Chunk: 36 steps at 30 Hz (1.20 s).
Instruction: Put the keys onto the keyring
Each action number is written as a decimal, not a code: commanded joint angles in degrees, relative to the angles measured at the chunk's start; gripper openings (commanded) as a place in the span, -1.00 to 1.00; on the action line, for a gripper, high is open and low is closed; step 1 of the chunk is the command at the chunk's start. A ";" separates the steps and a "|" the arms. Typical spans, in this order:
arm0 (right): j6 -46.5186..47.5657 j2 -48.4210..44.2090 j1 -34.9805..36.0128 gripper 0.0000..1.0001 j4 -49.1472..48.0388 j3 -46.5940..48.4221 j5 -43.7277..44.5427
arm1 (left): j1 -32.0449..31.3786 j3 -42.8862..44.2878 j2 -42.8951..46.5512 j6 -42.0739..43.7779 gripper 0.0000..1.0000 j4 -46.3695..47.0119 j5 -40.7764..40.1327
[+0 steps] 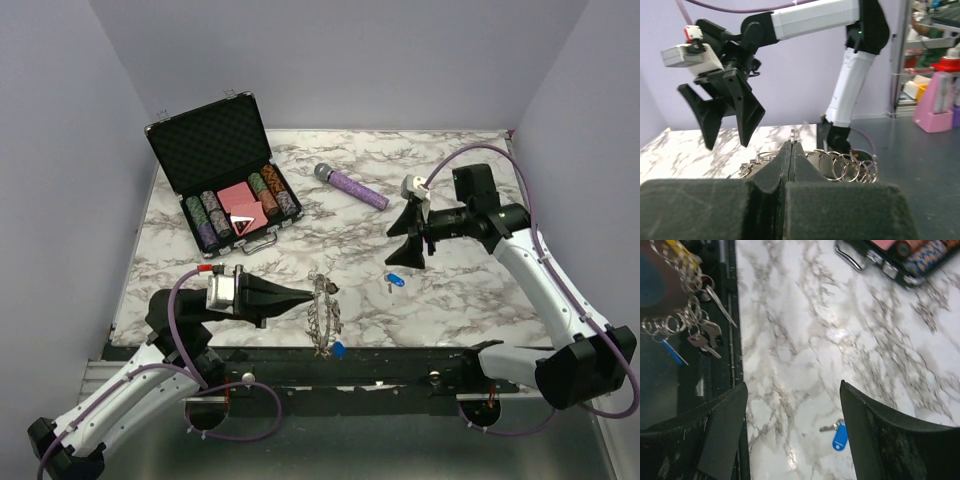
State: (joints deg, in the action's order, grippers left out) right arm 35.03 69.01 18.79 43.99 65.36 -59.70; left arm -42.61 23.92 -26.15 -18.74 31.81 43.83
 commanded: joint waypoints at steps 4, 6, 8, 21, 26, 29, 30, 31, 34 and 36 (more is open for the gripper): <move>9.19 7.27 -7.70 0.62 7.97 -2.51 5.47 | -0.37 -4.76 2.95 3.62 -1.00 -4.29 -10.97; 2.54 7.71 -8.06 0.61 3.06 -4.44 6.87 | -0.98 -4.67 2.51 4.59 -1.00 -7.80 -12.36; -3.10 8.68 -8.06 0.60 -3.44 -6.47 8.11 | -2.29 -4.85 2.95 6.69 -1.00 -10.18 -14.64; -4.37 29.40 -7.62 0.26 1.07 1.06 17.60 | -6.08 -6.78 2.34 8.10 -1.00 -9.05 -18.08; -2.07 35.13 -6.75 0.25 6.99 6.53 17.24 | -7.31 -6.70 2.60 9.16 -1.00 -10.10 -19.22; -2.07 37.33 -5.96 0.22 7.69 6.97 18.39 | -7.92 -6.52 2.77 9.60 -1.00 -10.89 -19.84; -2.50 37.60 -5.61 0.22 7.43 6.71 18.65 | -8.10 -6.52 2.77 9.78 -1.00 -10.98 -19.93; -2.77 37.69 -5.25 0.22 7.17 6.53 19.18 | -8.19 -6.52 2.86 9.95 -1.00 -11.24 -20.19; -3.91 38.39 -4.64 0.21 6.38 6.36 20.15 | -8.45 -6.43 2.86 10.13 -1.00 -11.42 -20.54; -4.53 39.26 -3.85 0.18 6.11 6.62 21.20 | -8.54 -6.43 2.77 10.30 -1.00 -11.51 -20.63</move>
State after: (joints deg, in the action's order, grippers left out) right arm 31.64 106.61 13.63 49.15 71.31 -41.58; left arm -50.74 16.58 -24.05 -9.61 19.29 25.08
